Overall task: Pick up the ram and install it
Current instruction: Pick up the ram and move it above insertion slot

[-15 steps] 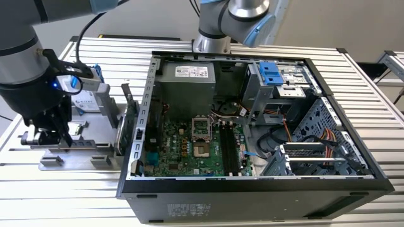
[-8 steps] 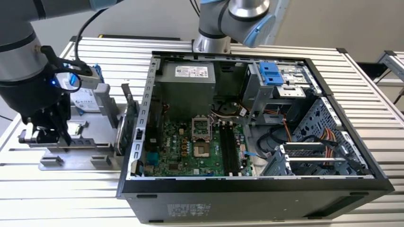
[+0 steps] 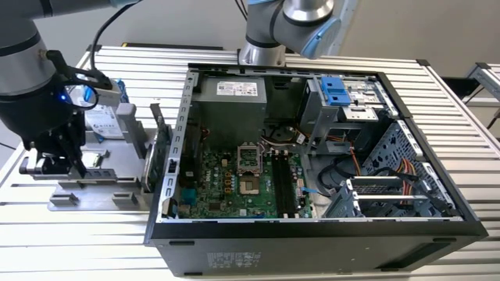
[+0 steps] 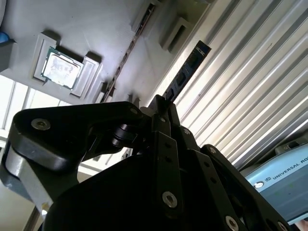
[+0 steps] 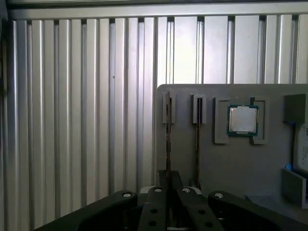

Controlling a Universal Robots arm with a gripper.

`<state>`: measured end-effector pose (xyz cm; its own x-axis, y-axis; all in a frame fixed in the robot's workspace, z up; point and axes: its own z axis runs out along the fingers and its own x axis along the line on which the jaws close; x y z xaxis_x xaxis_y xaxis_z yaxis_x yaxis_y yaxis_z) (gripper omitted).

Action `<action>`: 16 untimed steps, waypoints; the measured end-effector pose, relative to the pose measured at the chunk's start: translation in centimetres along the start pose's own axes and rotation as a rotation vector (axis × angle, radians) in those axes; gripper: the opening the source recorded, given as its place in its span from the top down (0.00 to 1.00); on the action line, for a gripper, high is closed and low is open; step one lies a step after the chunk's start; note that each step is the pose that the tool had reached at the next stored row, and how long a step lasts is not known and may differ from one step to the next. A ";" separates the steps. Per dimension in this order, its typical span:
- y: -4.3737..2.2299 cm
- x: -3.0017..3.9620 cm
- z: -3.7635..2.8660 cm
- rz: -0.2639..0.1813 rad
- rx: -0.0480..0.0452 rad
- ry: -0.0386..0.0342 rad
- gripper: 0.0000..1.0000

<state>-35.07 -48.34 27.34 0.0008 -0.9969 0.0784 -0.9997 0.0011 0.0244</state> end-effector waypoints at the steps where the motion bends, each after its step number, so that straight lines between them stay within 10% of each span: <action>1: 0.01 0.01 -0.10 0.000 0.0000 0.0000 1.00; 16: 0.06 0.11 -1.40 0.000 0.0001 0.0000 1.00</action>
<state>-35.10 -48.35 28.75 0.0007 -0.9969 0.0784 -0.9997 0.0012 0.0244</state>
